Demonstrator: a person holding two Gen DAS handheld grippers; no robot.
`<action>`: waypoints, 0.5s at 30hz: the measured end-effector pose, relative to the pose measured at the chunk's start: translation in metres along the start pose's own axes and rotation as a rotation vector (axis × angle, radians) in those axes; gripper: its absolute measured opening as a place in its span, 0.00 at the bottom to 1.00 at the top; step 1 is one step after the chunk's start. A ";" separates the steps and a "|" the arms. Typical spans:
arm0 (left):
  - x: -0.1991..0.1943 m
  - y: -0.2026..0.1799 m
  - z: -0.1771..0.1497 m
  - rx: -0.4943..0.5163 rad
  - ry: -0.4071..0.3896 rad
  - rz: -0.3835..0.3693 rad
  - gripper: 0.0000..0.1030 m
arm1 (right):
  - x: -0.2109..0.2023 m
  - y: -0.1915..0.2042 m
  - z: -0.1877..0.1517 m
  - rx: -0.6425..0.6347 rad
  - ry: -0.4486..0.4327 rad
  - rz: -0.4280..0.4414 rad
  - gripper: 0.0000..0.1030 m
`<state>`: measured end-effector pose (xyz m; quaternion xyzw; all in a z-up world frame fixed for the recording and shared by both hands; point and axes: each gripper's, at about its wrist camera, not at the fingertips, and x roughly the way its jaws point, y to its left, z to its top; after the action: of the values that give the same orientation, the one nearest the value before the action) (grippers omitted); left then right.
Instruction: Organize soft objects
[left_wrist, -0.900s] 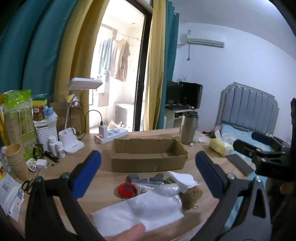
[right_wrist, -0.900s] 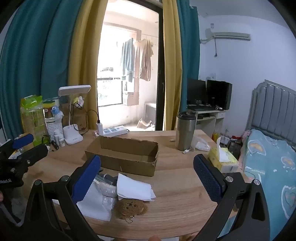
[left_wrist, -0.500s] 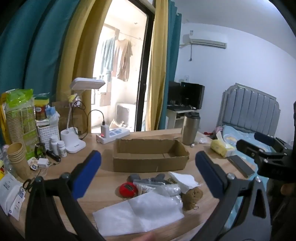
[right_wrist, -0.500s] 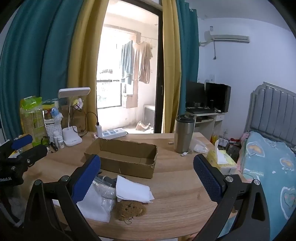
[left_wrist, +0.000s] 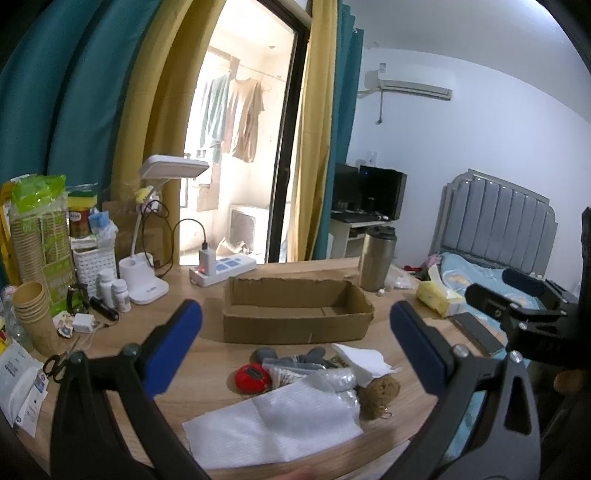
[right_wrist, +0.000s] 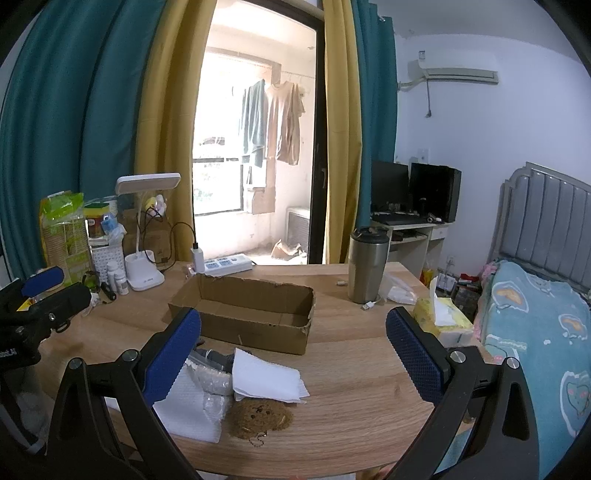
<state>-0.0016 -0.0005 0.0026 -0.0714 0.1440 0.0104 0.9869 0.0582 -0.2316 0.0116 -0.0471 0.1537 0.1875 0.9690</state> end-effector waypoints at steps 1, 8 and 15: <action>0.000 0.000 0.000 0.001 -0.001 0.001 1.00 | 0.000 0.000 0.000 0.001 0.000 0.001 1.00; -0.001 0.000 0.000 -0.005 0.001 0.001 1.00 | 0.001 0.001 -0.001 -0.001 0.004 0.000 1.00; -0.001 0.001 0.000 -0.003 -0.001 0.002 1.00 | 0.001 0.002 -0.001 0.000 0.005 0.002 1.00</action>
<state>-0.0026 0.0006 0.0023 -0.0729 0.1436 0.0116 0.9869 0.0584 -0.2295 0.0104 -0.0475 0.1562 0.1884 0.9684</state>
